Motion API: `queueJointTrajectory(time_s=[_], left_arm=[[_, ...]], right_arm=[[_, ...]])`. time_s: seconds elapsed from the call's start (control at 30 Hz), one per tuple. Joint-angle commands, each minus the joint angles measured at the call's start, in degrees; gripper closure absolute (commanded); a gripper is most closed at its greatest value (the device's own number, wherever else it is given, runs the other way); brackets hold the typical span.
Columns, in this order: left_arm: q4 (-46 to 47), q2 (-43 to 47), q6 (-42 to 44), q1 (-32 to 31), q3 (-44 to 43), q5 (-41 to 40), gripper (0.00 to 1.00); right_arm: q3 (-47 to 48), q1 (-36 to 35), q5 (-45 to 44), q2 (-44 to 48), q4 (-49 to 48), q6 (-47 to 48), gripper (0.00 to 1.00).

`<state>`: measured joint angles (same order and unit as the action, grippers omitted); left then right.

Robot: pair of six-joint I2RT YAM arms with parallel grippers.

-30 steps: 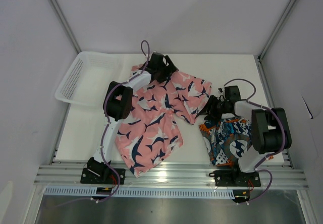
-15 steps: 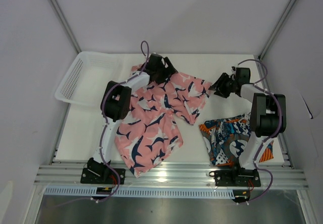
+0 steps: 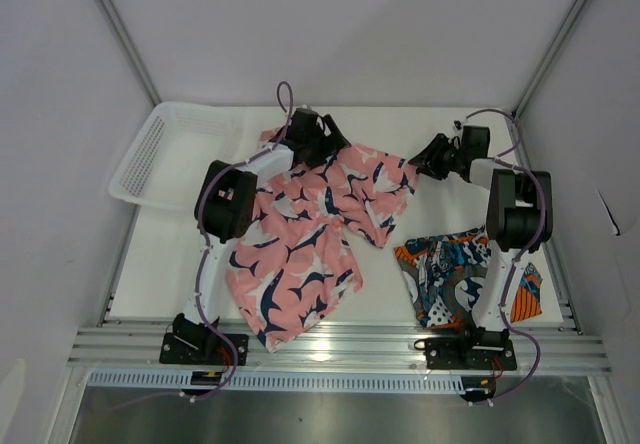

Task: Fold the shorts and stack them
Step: Flatten the shorts out

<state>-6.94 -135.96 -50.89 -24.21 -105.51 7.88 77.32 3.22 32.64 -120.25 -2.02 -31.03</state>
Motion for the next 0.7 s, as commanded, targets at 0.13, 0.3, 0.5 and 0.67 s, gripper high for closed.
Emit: queueJointTrajectory(time_s=[0.13, 0.3, 0.5, 0.67], left_arm=[[1.58, 4.3, 1.59, 0.39, 0.22, 0.82, 0.01], [1.49, 4.21, 1.59, 0.39, 0.31, 0.82, 0.01], [1.58, 4.21, 1.68, 0.39, 0.22, 0.82, 0.01], [1.58, 4.13, 1.68, 0.39, 0.13, 0.91, 0.01]], right_arm=[[0.9, -0.59, 1.29, -1.22, -2.91, 0.44, 0.54], [0.99, -1.47, 0.67, -1.31, -2.72, 0.97, 0.57], [1.61, -2.17, 0.49, -1.83, -1.41, 1.32, 0.62], [1.25, -2.7, -1.0, -1.31, 0.35, 1.41, 0.64]])
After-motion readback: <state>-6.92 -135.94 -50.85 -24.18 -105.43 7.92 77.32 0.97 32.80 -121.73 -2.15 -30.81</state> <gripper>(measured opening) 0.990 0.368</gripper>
